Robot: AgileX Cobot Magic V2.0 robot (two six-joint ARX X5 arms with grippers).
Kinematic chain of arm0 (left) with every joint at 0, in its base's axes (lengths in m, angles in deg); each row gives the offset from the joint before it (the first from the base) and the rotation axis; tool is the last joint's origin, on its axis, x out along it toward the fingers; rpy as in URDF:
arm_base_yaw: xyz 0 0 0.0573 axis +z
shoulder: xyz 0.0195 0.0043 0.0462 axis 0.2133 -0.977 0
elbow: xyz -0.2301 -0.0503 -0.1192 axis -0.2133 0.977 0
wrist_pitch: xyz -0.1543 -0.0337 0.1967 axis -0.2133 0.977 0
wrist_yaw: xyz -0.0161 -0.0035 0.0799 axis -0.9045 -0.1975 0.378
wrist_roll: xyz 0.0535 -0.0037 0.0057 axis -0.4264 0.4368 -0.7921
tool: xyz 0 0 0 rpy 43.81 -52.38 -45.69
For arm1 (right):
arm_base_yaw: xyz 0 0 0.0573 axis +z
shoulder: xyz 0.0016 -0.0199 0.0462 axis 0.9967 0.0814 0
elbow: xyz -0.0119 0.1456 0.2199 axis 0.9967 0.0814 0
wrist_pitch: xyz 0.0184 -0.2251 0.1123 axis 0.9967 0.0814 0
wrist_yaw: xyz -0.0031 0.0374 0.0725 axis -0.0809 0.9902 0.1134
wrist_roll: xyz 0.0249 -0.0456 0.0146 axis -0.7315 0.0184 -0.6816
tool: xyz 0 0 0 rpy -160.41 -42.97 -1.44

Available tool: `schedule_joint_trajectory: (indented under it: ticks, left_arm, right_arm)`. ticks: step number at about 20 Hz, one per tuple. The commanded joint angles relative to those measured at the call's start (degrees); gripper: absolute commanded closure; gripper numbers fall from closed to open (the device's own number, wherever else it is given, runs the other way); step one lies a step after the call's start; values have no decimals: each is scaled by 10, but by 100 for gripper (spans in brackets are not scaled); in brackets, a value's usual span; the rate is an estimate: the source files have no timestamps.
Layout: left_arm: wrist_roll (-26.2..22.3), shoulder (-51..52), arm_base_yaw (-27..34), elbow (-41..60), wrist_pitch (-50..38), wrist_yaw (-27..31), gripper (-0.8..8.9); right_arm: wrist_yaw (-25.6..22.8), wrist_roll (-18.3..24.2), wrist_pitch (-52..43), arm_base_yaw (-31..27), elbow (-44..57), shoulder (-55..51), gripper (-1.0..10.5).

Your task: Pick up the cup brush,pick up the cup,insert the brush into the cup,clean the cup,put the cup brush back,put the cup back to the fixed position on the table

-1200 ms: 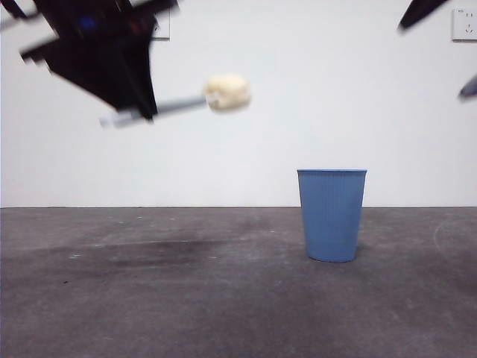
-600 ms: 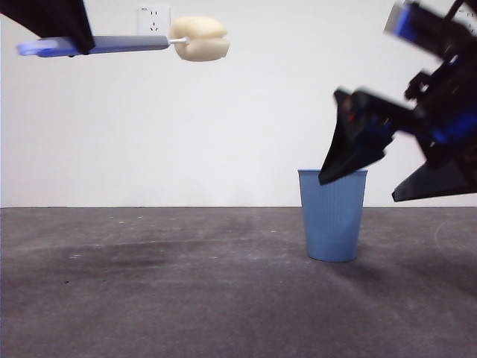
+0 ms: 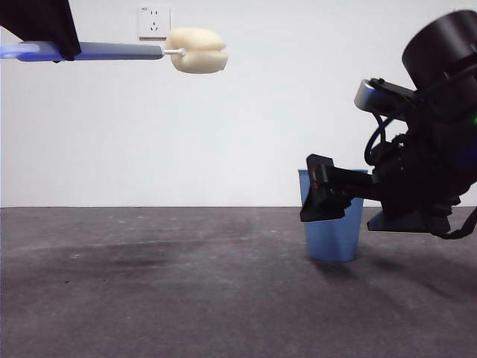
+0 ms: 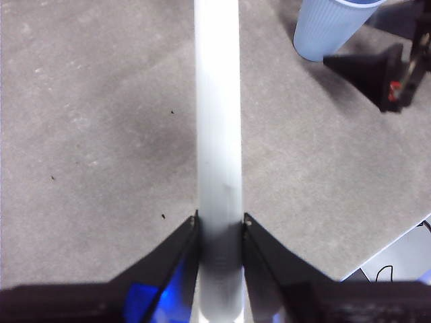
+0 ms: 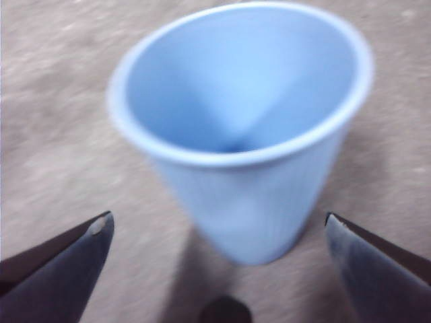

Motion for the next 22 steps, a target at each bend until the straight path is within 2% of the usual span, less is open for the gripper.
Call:
schedule_joint_trajectory:
  ticks: [1, 3, 12, 16, 22]
  left_arm:
    - [-5, 2, -1, 2, -1, -2, 820]
    - [-4, 2, -1, 2, -1, -2, 820]
    - [-1, 2, -1, 2, -1, -2, 820]
    - [-1, 2, -1, 2, -1, -2, 820]
    - [-1, 2, -1, 2, -1, -2, 820]
  right_arm:
    - [2, 21, -35, -9, 6, 21, 409]
    - [3, 31, -66, -12, 5, 33, 409]
    - [3, 30, -197, -21, -1, 115, 415]
    - [3, 30, -199, -21, -27, 139, 423]
    - [3, 30, -193, -21, -36, 142, 822]
